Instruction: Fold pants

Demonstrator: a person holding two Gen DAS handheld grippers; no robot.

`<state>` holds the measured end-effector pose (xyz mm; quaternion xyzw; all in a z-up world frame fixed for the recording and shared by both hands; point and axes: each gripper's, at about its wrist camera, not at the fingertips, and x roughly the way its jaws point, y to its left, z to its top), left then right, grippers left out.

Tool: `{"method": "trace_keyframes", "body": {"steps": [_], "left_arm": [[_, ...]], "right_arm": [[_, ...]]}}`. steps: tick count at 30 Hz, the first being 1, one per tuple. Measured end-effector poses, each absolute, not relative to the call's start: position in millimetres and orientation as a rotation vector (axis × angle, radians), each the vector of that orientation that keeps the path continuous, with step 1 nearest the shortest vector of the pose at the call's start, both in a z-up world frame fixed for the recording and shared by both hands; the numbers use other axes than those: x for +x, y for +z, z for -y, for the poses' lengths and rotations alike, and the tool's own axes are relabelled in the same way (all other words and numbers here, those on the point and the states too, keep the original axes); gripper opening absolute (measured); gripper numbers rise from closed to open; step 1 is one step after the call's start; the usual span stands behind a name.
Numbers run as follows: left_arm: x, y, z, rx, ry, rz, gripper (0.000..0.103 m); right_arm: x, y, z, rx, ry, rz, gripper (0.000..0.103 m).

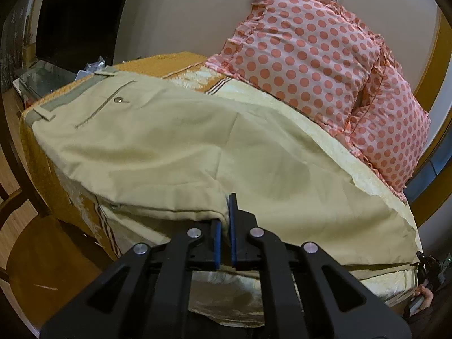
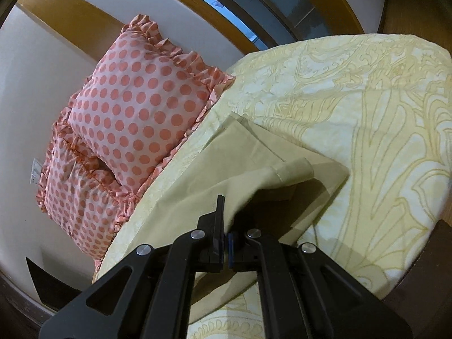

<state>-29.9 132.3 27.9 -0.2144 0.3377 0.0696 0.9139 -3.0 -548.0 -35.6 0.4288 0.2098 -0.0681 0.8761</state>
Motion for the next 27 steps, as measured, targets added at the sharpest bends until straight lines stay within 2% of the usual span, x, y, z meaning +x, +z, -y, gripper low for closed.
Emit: {"method": "trace_keyframes", "body": {"steps": [3,5,6,7,8,9,11,13,15,16,17,18,19,23,27], "left_arm": [[-28,13,-132,-0.434,0.141,-0.732,0.006],[-32,11,-133,-0.424,0.139,-0.718,0.014],[-35,13,-133,-0.416,0.133,-0.712,0.018],[-42,18,-133,-0.403,0.140,-0.689,0.037],[-47,22,-133,-0.391,0.148,-0.665,0.050],[-53,26,-135,-0.379,0.155,-0.641,0.052],[-64,36,-139,-0.370,0.158,-0.601,0.053],[-72,43,-145,-0.371,0.206,-0.565,0.064],[-83,53,-151,-0.367,0.268,-0.490,0.064],[-90,59,-154,-0.371,0.290,-0.443,0.065],[-93,62,-155,-0.371,0.299,-0.407,0.068],[-93,64,-156,-0.367,0.303,-0.391,0.071],[-90,65,-156,-0.359,0.306,-0.389,0.075],[-65,57,-158,-0.332,0.289,-0.441,0.075],[-51,41,-161,-0.293,0.302,-0.480,0.078]], "right_arm": [[-2,-37,545,0.827,-0.186,-0.480,0.002],[-8,-33,542,0.784,-0.232,-0.491,0.014],[-18,-29,542,0.790,-0.252,-0.467,0.035],[-27,-25,543,0.794,-0.267,-0.424,0.046],[-35,-22,543,0.787,-0.307,-0.389,0.065],[-44,-19,543,0.762,-0.372,-0.352,0.066],[-46,-21,547,0.736,-0.409,-0.365,0.066],[-44,-29,552,0.760,-0.407,-0.384,0.060],[-42,-30,549,0.730,-0.422,-0.389,0.059],[-40,-30,546,0.724,-0.410,-0.393,0.055],[-38,-31,545,0.728,-0.390,-0.402,0.045],[-36,-32,540,0.716,-0.381,-0.405,0.044],[-35,-32,535,0.694,-0.382,-0.406,0.043],[-35,-32,523,0.662,-0.361,-0.395,0.039],[-28,-33,516,0.618,-0.314,-0.391,0.020]]}}
